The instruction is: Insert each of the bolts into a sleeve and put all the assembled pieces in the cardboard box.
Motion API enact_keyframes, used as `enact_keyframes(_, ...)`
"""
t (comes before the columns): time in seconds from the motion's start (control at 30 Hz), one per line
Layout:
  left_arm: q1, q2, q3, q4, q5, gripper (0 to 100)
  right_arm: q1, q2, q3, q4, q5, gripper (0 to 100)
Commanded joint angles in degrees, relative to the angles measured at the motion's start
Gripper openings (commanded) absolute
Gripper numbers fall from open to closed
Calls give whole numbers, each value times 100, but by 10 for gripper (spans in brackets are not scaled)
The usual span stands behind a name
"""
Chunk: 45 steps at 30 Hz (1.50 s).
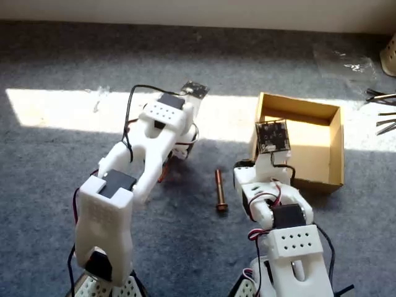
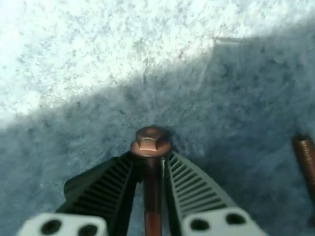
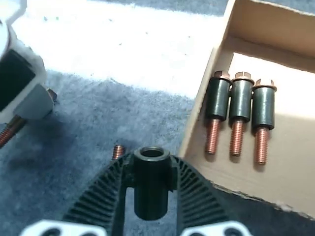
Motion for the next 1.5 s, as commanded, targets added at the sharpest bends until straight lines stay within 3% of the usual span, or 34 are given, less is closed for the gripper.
enact_keyframes(0.0,-84,-110,-831,958,-387,3,-391,-92,-66,-180,396,9)
enact_keyframes(0.17,-84,-127,-1385,1556,-422,4,-840,-92,-57,-180,1081,9)
enact_keyframes(0.47,-532,-1771,-1218,1670,-422,4,-936,-84,84,-840,1081,9)
enact_keyframes(0.7,-541,-2905,-655,1635,-422,5,-1692,-84,66,-884,1081,9)
enact_keyframes(1.17,-541,-4180,-453,1679,-422,5,-2035,-92,-400,-1095,1064,9)
enact_keyframes(1.27,-541,-4444,-453,1670,-440,5,-2035,-92,-655,-1095,738,9)
enact_keyframes(1.47,-523,-4945,-444,1679,-1468,5,-2044,-92,-989,-1086,149,9)
